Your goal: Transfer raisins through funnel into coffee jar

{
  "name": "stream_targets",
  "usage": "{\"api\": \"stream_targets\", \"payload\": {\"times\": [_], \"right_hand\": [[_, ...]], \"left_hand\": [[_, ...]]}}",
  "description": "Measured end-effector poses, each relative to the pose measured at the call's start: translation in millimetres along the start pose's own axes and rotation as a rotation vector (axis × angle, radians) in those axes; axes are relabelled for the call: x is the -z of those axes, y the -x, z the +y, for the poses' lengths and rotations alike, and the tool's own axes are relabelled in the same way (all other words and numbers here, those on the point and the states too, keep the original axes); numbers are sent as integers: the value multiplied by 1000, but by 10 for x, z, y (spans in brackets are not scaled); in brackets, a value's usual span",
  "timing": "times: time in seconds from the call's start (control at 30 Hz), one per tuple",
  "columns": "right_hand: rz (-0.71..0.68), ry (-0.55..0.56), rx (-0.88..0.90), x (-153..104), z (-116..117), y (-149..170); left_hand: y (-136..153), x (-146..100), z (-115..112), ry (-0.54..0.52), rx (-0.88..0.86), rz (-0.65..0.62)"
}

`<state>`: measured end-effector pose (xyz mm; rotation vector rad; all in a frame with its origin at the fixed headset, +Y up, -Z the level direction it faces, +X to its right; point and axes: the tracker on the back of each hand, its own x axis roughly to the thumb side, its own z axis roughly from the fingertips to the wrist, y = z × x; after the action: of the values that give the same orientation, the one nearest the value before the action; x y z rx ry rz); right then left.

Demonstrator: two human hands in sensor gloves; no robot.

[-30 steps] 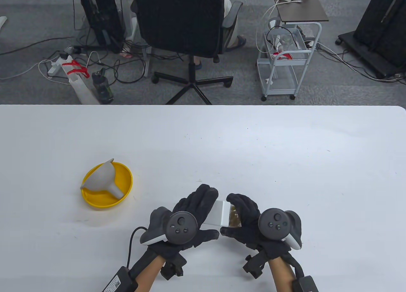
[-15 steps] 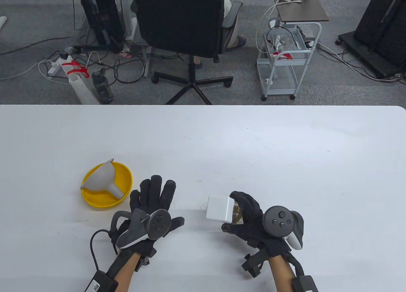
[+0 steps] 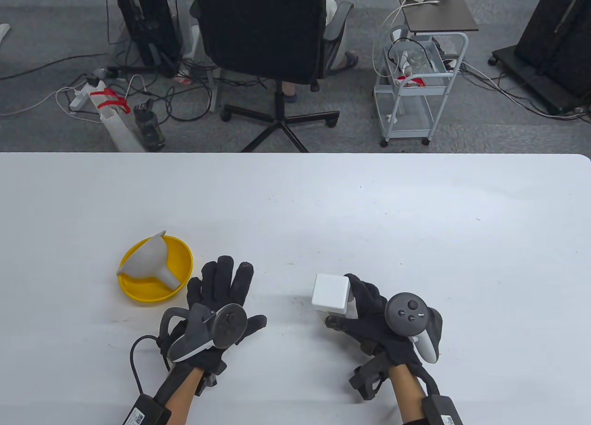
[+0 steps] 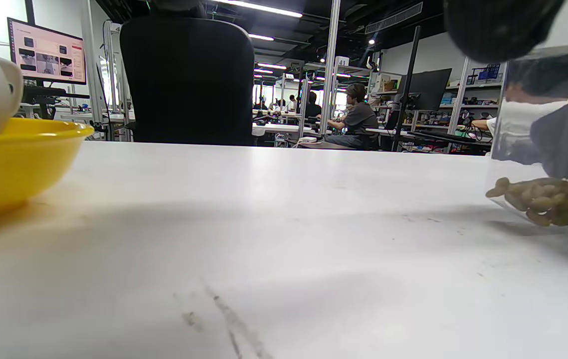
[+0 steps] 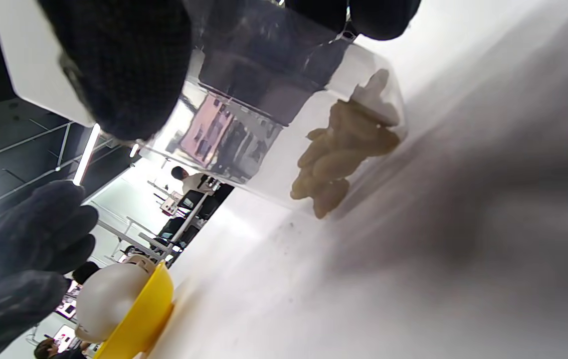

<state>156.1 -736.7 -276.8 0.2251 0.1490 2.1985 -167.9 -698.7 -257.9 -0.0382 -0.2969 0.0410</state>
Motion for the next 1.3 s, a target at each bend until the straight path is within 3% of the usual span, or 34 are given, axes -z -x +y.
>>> {"api": "stream_targets", "payload": {"times": [1.13, 1.3], "right_hand": [[79, -106, 5, 66, -3, 98], [73, -125, -114, 12, -143, 32]], "left_hand": [[-46, -3, -17, 21, 37, -2], [-48, -4, -17, 25, 43, 1]]}}
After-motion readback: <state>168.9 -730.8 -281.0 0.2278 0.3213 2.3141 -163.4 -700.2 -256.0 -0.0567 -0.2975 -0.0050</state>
